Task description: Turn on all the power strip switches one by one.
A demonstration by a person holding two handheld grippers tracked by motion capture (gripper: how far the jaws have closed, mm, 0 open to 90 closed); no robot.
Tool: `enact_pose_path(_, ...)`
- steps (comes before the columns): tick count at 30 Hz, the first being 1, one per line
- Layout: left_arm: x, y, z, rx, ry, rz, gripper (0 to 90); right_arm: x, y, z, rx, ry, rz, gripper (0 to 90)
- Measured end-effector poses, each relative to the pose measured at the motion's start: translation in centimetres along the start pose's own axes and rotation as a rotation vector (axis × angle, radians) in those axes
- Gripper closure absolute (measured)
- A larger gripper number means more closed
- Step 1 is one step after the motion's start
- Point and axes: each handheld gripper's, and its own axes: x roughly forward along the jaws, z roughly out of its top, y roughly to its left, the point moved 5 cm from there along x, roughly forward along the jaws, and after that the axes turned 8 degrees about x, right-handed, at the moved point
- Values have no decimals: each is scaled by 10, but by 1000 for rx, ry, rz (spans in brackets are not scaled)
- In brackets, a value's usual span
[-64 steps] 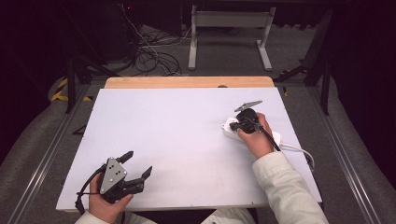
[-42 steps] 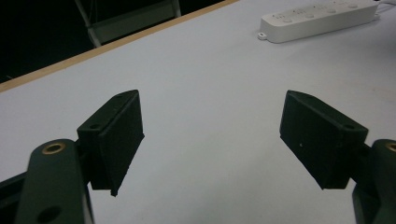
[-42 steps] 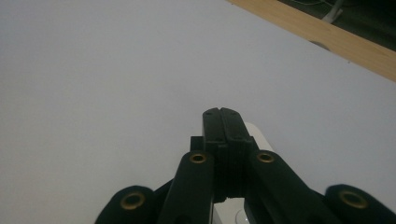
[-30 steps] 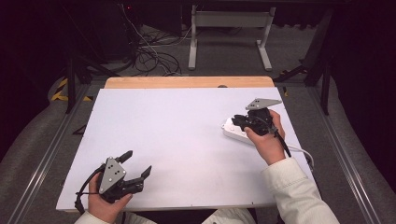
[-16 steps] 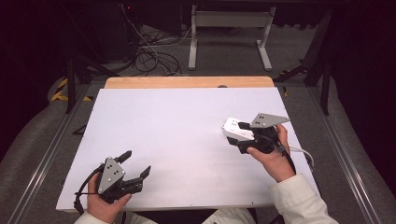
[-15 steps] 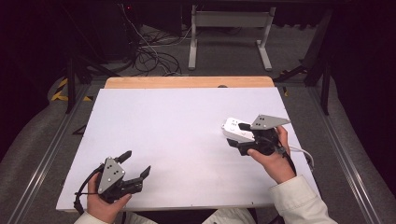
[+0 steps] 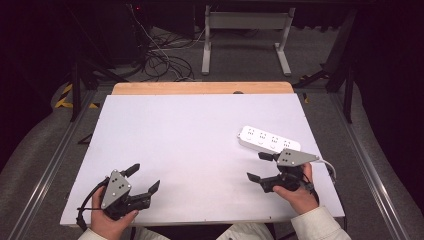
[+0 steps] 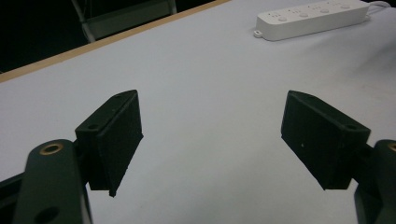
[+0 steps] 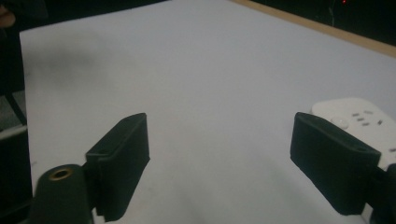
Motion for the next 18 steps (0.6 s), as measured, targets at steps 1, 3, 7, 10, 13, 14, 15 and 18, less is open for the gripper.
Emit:
enact_pose_path(1, 0, 0, 0, -7, -3, -5, 208, 1, 0, -6, 0, 8, 4, 172)
enact_pose_path(3, -1, 0, -1, 0, 1, -13, 202, 1, 1, -16, 5, 14, 8, 146)
enact_pose_path(7, 0, 1, -1, 1, 3, -27, 194, -3, 6, -31, 4, 11, 32, 143)
enact_pose_path(10, 2, 0, -2, 19, 13, -28, 191, -3, 8, -30, 4, -3, 31, 139)
enact_pose_path(13, 3, -1, -2, 29, 7, -24, 192, 2, 4, -31, 7, 18, 5, 140)
enact_pose_path(14, 3, -1, -2, 31, 7, -20, 192, 3, 3, -32, 3, 29, -7, 141)
enact_pose_path(15, 4, -1, -3, 33, 10, -16, 192, 4, 3, -32, 2, 35, -11, 142)
enact_pose_path(18, 8, 0, -5, 27, 20, -5, 194, 6, 3, -33, -11, 45, -29, 151)
